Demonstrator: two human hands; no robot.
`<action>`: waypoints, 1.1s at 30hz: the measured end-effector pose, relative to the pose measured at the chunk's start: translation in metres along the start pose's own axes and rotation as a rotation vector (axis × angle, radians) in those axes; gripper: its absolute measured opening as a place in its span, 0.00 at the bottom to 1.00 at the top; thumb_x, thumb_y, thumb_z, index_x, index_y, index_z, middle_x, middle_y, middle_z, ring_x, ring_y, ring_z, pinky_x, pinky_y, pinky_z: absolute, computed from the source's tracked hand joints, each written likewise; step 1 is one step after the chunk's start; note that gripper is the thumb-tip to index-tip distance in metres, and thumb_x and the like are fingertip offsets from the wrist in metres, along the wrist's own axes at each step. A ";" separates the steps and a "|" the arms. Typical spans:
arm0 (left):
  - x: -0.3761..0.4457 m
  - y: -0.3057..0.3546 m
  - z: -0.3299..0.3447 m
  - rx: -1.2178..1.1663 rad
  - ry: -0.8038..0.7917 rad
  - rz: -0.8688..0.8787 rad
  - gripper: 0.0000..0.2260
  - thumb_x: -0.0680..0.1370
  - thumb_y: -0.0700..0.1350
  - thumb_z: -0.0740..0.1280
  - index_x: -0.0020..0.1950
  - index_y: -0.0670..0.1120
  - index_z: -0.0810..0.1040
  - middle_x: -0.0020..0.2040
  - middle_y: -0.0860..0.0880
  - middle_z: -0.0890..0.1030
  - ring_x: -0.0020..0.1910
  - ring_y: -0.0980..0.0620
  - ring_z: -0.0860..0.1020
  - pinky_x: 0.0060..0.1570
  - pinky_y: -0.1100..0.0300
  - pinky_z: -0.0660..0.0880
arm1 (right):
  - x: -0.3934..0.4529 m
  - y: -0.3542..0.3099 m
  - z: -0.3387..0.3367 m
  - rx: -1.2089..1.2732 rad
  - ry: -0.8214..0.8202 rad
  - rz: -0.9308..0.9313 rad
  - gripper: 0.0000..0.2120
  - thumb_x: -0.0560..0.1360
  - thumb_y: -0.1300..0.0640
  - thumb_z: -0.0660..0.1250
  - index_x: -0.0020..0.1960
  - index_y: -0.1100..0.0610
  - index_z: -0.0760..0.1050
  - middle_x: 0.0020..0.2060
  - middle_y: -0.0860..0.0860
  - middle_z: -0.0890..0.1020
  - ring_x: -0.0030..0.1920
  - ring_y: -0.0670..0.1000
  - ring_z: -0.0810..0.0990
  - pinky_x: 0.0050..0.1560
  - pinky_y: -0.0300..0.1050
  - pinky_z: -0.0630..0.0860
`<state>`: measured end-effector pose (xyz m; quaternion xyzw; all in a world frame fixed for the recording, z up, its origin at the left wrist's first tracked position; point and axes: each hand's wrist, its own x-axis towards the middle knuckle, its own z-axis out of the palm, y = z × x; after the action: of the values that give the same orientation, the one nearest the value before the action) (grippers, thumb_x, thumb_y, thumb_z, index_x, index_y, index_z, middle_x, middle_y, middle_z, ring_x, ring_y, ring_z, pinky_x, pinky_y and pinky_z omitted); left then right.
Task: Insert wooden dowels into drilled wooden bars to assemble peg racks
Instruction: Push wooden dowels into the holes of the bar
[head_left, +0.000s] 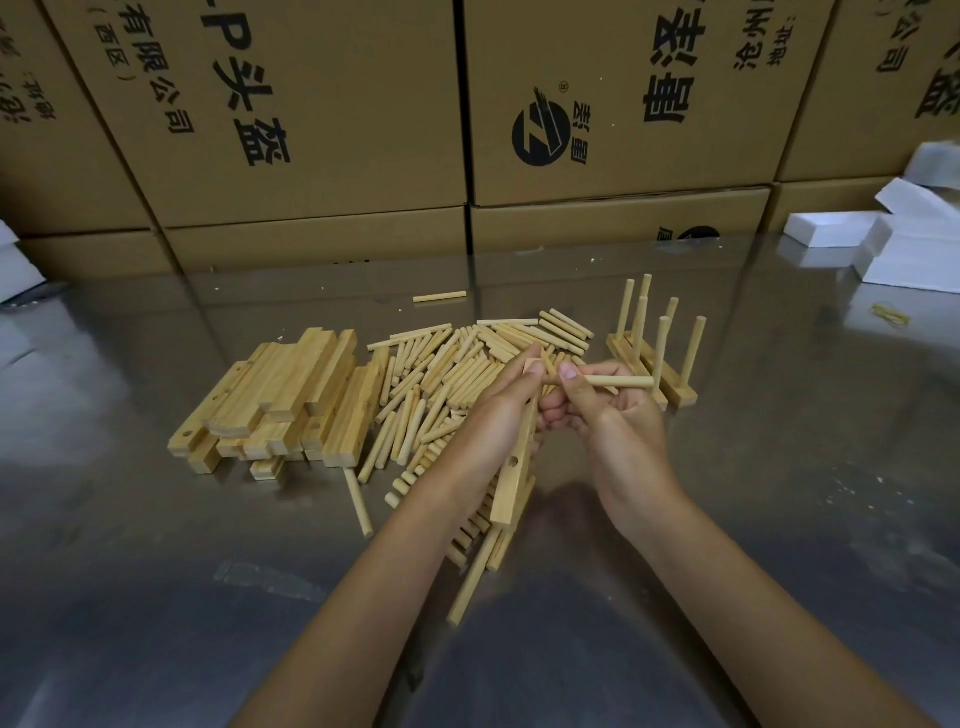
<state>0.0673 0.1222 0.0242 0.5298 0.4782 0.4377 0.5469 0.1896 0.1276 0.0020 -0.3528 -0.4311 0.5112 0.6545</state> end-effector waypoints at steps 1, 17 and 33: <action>0.000 0.000 -0.002 0.012 -0.005 -0.015 0.17 0.84 0.56 0.57 0.73 0.61 0.71 0.57 0.55 0.80 0.50 0.63 0.77 0.31 0.68 0.73 | 0.001 -0.002 0.000 0.016 -0.003 0.011 0.11 0.76 0.60 0.70 0.53 0.67 0.76 0.37 0.58 0.83 0.38 0.54 0.82 0.41 0.45 0.80; 0.017 0.002 -0.068 -0.529 0.345 -0.203 0.14 0.83 0.47 0.58 0.61 0.41 0.78 0.34 0.48 0.74 0.26 0.53 0.70 0.22 0.62 0.69 | -0.001 -0.017 -0.016 -1.083 -0.962 0.148 0.06 0.76 0.57 0.72 0.50 0.47 0.79 0.34 0.50 0.71 0.34 0.44 0.69 0.36 0.34 0.67; -0.003 0.008 -0.007 -0.478 0.027 -0.203 0.15 0.83 0.47 0.56 0.53 0.41 0.80 0.30 0.47 0.73 0.27 0.52 0.71 0.29 0.61 0.68 | -0.006 -0.023 0.003 -0.368 -0.369 -0.173 0.05 0.76 0.71 0.62 0.44 0.64 0.73 0.28 0.56 0.80 0.28 0.50 0.78 0.30 0.36 0.74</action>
<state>0.0597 0.1204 0.0320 0.3289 0.4189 0.4883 0.6913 0.1945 0.1166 0.0224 -0.3283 -0.6572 0.4223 0.5310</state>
